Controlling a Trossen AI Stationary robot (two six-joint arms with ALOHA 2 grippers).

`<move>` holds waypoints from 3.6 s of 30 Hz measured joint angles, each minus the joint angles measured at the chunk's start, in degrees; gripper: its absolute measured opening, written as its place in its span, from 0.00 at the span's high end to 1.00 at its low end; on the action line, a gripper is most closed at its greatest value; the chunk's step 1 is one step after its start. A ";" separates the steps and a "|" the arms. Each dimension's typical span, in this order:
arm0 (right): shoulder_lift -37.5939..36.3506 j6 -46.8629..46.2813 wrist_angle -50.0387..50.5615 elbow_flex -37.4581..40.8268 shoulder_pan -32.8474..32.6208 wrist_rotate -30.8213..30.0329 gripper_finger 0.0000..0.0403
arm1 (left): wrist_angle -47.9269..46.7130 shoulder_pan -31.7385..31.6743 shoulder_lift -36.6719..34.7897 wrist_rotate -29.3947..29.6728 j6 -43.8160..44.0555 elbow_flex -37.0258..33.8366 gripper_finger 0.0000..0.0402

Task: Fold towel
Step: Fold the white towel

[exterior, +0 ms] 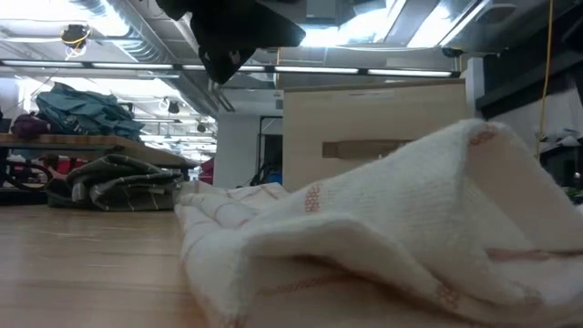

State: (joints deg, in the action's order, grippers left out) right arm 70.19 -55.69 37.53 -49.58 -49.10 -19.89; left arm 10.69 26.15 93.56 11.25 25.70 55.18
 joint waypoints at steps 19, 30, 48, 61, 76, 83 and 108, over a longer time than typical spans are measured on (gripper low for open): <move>10.85 2.16 -27.06 6.60 0.93 3.80 0.69 | -10.10 2.96 0.00 -0.15 -15.20 0.00 0.61; 16.37 11.70 -26.97 3.50 7.90 10.09 0.69 | -18.63 2.78 0.00 -0.09 -26.74 -0.25 0.59; 25.14 15.09 -26.85 -5.23 19.88 10.07 0.69 | -8.99 -0.26 6.40 -2.08 -36.17 -0.46 0.60; 25.97 15.08 -26.96 -6.04 22.14 10.09 0.69 | -8.44 -0.33 12.99 -2.08 -39.20 -0.38 0.60; 25.97 28.61 -24.91 -6.02 22.12 14.61 0.69 | -27.14 0.98 12.37 -1.90 -39.44 0.03 0.60; 25.97 39.53 -24.90 -6.02 22.05 20.70 0.69 | -28.03 2.16 8.63 0.89 -38.68 0.05 0.60; 30.37 68.11 -27.92 -5.99 11.19 16.41 0.69 | -16.15 15.06 9.02 -0.96 -30.82 4.35 0.60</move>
State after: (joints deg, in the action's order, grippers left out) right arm 100.57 12.43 9.60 -55.57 -37.91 -3.49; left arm -5.46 41.21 102.57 10.28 -5.11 59.53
